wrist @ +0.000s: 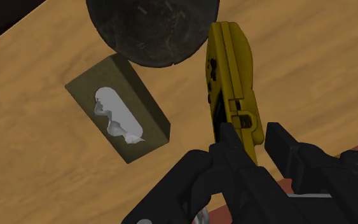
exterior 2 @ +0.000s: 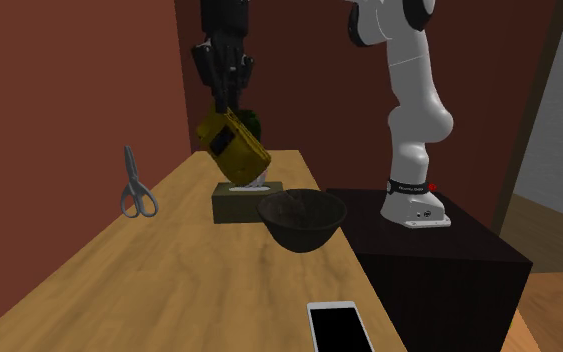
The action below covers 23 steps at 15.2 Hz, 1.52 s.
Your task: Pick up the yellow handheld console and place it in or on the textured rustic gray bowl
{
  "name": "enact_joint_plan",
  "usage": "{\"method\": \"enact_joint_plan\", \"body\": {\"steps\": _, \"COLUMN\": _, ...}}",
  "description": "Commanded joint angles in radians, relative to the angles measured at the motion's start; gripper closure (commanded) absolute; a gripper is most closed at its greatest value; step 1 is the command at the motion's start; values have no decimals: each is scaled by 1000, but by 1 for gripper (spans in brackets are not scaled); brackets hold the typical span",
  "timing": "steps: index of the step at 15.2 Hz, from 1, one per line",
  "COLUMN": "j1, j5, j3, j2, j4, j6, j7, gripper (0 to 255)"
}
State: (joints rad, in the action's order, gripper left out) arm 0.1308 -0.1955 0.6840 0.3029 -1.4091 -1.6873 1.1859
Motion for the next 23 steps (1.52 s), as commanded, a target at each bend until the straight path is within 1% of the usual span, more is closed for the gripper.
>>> {"method": "enact_joint_plan", "body": {"steps": 1, "j1": -18, "j5": 36, "j3": 12, "j2": -63, "j4": -57, "j6": -6, "j7": 1, "gripper": 255}}
{"method": "enact_joint_plan", "body": {"steps": 4, "j1": -43, "j5": 109, "j3": 30, "j2": -180, "j4": -153, "j6": -10, "j7": -2, "gripper": 255}}
{"method": "enact_joint_plan", "body": {"steps": 7, "j1": -55, "j5": 184, "j3": 37, "j2": -294, "j4": -231, "j6": -2, "j7": -9, "gripper": 255}}
{"method": "enact_joint_plan", "body": {"steps": 10, "j1": -52, "j5": 257, "j3": 34, "j2": -403, "j4": -293, "j6": 19, "j7": -17, "gripper": 255}}
{"method": "enact_joint_plan", "body": {"steps": 13, "j1": -38, "j5": 321, "j3": 24, "j2": -504, "j4": -340, "j6": 49, "j7": -19, "gripper": 255}}
{"method": "enact_joint_plan", "body": {"steps": 23, "j1": -30, "j5": 339, "j3": 25, "j2": -528, "j4": -495, "j6": -85, "j7": -33, "gripper": 255}}
